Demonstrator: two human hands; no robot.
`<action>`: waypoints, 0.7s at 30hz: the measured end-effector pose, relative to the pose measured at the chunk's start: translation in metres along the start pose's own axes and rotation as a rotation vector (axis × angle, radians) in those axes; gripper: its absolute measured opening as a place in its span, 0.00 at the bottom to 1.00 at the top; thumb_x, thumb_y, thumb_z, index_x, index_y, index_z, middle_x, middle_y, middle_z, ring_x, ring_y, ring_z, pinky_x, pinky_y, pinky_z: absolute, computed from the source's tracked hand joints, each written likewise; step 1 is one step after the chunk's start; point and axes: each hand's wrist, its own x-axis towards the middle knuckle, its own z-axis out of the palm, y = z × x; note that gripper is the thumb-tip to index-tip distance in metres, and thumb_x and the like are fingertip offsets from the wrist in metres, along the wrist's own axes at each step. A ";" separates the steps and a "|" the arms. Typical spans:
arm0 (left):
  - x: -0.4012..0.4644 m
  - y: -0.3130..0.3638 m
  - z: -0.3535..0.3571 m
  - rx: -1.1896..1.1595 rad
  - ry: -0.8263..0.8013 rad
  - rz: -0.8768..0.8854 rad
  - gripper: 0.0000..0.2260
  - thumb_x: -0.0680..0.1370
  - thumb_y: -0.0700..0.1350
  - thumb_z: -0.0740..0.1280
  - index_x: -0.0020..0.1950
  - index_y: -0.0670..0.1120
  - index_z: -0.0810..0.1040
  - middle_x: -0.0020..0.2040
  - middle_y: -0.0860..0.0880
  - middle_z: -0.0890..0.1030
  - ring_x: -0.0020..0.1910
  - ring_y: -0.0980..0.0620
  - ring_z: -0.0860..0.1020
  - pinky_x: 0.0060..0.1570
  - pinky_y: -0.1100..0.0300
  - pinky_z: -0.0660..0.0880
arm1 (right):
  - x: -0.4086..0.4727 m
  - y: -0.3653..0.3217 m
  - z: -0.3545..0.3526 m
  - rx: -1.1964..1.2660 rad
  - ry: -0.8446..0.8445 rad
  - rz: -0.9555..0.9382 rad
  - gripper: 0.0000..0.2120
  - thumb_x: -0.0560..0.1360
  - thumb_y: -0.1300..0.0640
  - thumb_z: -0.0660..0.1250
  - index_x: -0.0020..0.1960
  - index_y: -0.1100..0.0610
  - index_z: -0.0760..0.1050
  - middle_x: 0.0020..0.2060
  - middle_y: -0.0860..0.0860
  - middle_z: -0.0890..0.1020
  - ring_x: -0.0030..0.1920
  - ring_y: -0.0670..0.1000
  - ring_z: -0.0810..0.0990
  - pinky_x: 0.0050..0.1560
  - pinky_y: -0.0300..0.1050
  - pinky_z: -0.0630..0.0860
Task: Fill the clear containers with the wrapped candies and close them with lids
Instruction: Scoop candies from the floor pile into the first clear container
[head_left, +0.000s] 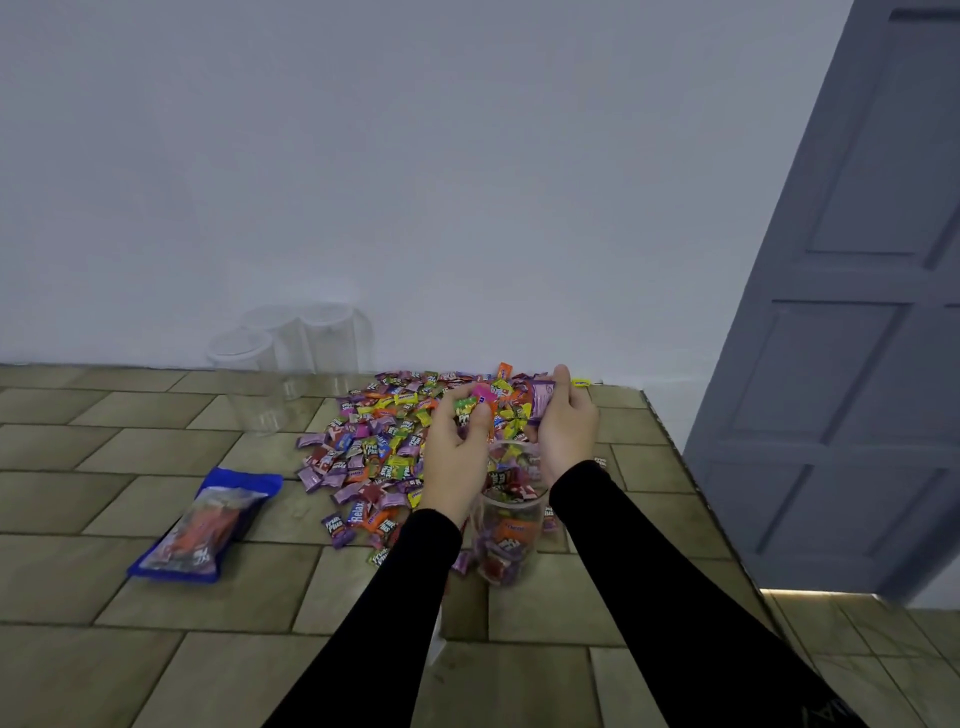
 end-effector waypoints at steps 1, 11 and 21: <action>0.000 -0.001 0.000 -0.002 0.001 0.002 0.10 0.82 0.46 0.62 0.63 0.50 0.73 0.32 0.52 0.67 0.27 0.55 0.63 0.26 0.67 0.66 | 0.000 0.000 0.001 -0.011 -0.001 -0.006 0.23 0.81 0.44 0.56 0.40 0.62 0.71 0.31 0.59 0.70 0.31 0.57 0.68 0.34 0.49 0.68; -0.004 -0.002 0.005 -0.186 0.041 0.032 0.05 0.79 0.41 0.66 0.55 0.47 0.75 0.39 0.56 0.76 0.30 0.57 0.70 0.31 0.62 0.70 | -0.007 -0.007 -0.004 0.094 -0.042 0.039 0.17 0.82 0.47 0.56 0.44 0.59 0.71 0.34 0.59 0.68 0.29 0.53 0.65 0.20 0.34 0.68; -0.004 -0.007 0.004 -0.241 -0.015 0.012 0.07 0.79 0.42 0.67 0.41 0.44 0.76 0.38 0.46 0.77 0.38 0.49 0.75 0.43 0.53 0.73 | -0.012 -0.010 -0.004 0.116 -0.042 0.049 0.17 0.82 0.47 0.57 0.42 0.59 0.70 0.32 0.58 0.68 0.27 0.51 0.65 0.19 0.34 0.65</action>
